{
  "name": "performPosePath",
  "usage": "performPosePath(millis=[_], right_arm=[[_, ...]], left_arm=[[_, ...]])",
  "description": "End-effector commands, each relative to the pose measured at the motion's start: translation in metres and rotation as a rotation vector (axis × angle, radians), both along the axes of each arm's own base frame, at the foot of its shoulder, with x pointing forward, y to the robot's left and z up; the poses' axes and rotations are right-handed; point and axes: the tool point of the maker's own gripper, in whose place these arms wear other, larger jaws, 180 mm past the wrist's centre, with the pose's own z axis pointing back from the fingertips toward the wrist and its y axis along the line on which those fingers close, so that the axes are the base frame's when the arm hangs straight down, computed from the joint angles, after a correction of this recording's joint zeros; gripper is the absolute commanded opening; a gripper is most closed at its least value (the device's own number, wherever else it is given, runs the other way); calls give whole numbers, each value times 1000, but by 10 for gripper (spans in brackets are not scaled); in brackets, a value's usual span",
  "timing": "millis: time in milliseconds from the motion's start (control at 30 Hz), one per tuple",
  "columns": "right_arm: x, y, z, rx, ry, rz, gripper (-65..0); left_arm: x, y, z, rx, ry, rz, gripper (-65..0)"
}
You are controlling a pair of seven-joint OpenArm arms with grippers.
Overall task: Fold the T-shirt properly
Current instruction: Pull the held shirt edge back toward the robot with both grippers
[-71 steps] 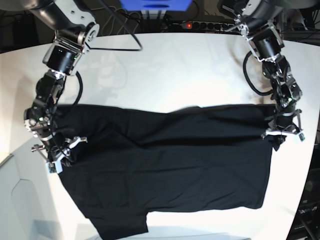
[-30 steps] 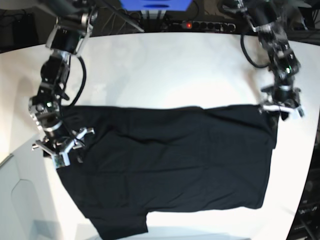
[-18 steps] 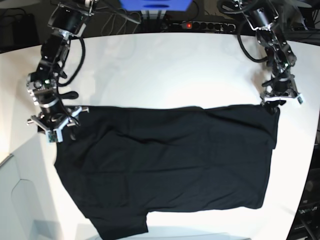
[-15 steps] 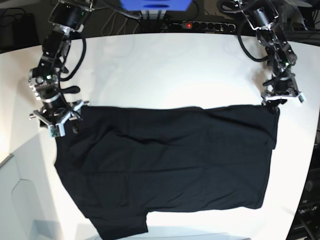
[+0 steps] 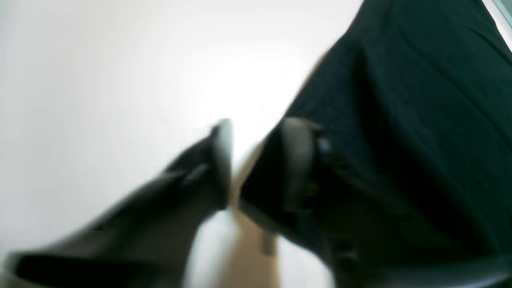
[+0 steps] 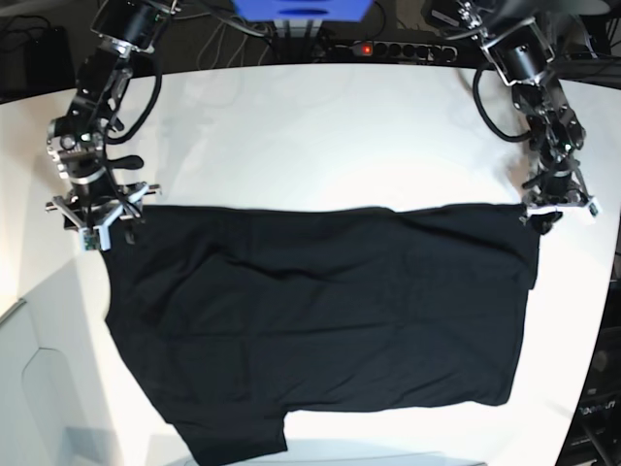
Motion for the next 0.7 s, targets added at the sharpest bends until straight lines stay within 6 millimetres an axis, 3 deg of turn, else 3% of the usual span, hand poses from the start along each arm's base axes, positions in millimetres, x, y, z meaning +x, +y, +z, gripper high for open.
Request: performPosePath(millis=[0,33,67,133,367,433,667], right_arm=[[7,-7,12,-7,-46,-8,-302],[6,-10,8,-3,-37,-15,-302],[10,-13,8,-3,-38,-18,-302],[14,-20,0,0,-15,-23,-302],[17,-50,-22,34,37,-99,-302],[14,-60,-26,38,47,-123,-302],[0,-56,-51,66,115,-122,-319]], left_arm=[[-2,2,-3,-5,31,-8,-572],[2,2,-2,-10,24,-7,-640],[3,1,-3,-17,28,-7,-650],[2,0,-7,-27,36,-4,-630],[-1,2,-3,-10,32,-10,-650],[-5,9,0,6,36,-8,-650],[-13,13,-1,15,48,-3,-650]])
